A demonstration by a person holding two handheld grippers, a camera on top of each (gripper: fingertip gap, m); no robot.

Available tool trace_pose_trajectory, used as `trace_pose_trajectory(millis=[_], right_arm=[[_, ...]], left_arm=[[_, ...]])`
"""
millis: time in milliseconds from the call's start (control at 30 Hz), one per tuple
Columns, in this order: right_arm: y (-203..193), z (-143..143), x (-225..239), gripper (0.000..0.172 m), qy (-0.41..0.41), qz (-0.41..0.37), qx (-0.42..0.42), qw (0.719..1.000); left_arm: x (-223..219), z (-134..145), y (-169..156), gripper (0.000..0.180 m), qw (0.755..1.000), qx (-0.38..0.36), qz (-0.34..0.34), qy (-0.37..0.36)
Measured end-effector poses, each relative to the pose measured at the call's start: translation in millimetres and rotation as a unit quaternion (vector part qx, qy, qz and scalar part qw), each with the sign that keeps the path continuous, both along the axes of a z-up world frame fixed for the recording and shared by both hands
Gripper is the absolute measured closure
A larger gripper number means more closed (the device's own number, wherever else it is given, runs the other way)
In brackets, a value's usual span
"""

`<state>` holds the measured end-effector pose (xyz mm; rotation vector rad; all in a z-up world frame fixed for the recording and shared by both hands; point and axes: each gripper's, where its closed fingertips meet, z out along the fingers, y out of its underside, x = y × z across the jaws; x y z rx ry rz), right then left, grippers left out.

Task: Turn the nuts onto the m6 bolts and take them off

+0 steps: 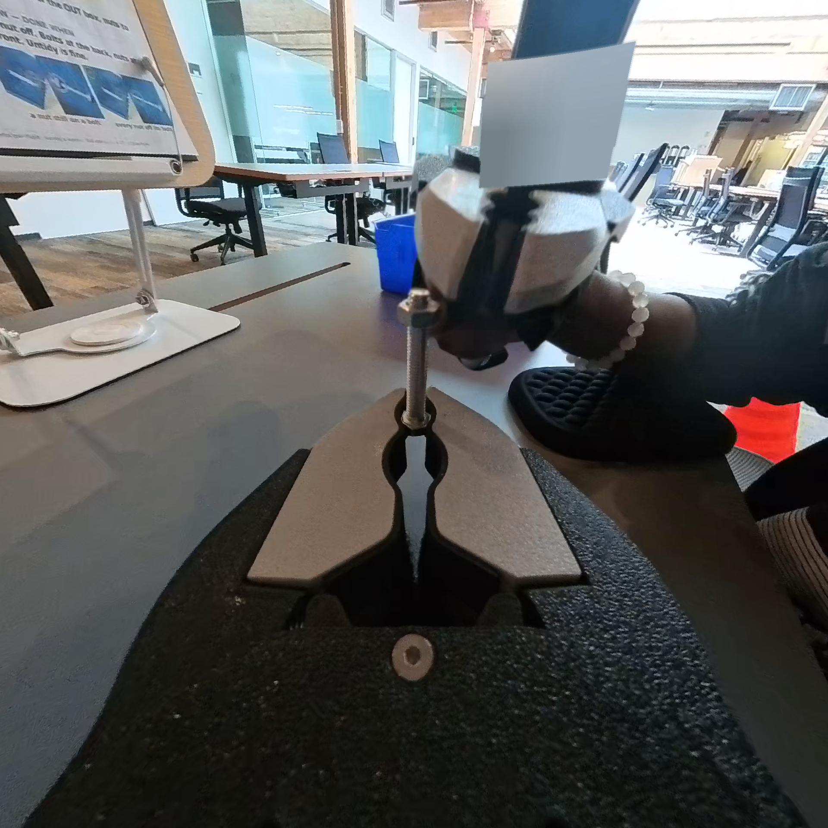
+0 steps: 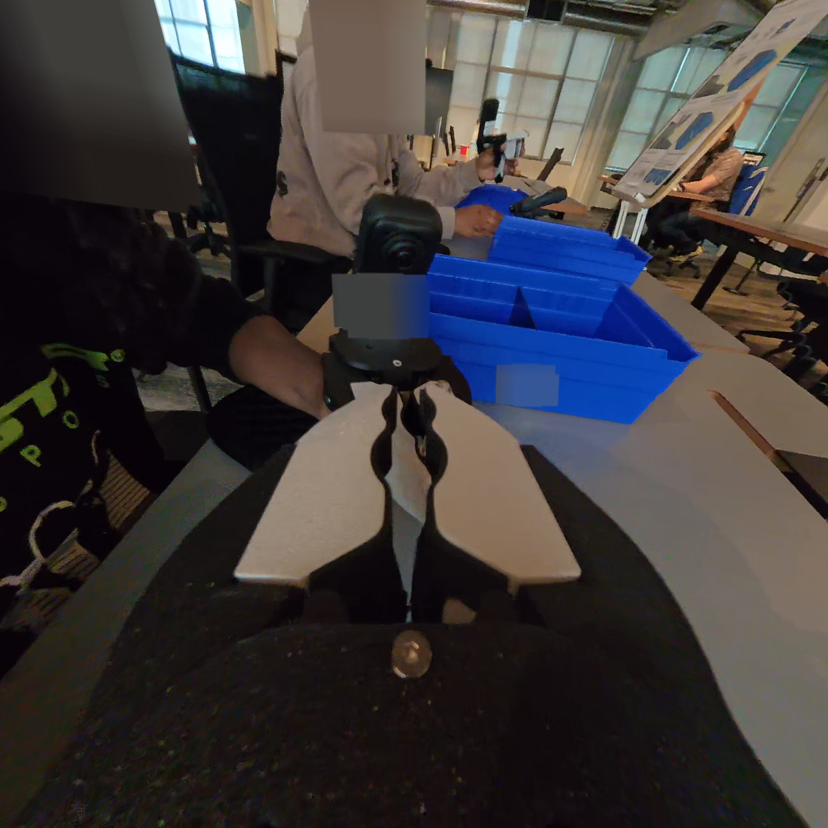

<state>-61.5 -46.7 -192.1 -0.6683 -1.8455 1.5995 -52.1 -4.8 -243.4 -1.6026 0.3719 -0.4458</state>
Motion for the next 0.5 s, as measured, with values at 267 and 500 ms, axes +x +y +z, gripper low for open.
trace_pose_trajectory(millis=[267,500], right_arm=[[-2.2,-7.4,-4.3,0.142,-0.008,-0.007,0.013,1.0],[5.5,-1.6,-8.0,0.132,0.001,-0.022,-0.016,1.0]], left_arm=[[1.3,-1.0,-0.1,0.18,1.0,-0.001,-0.002,0.005],[2.2,-1.3,-0.2,0.18,1.0,-0.001,-0.004,0.007]])
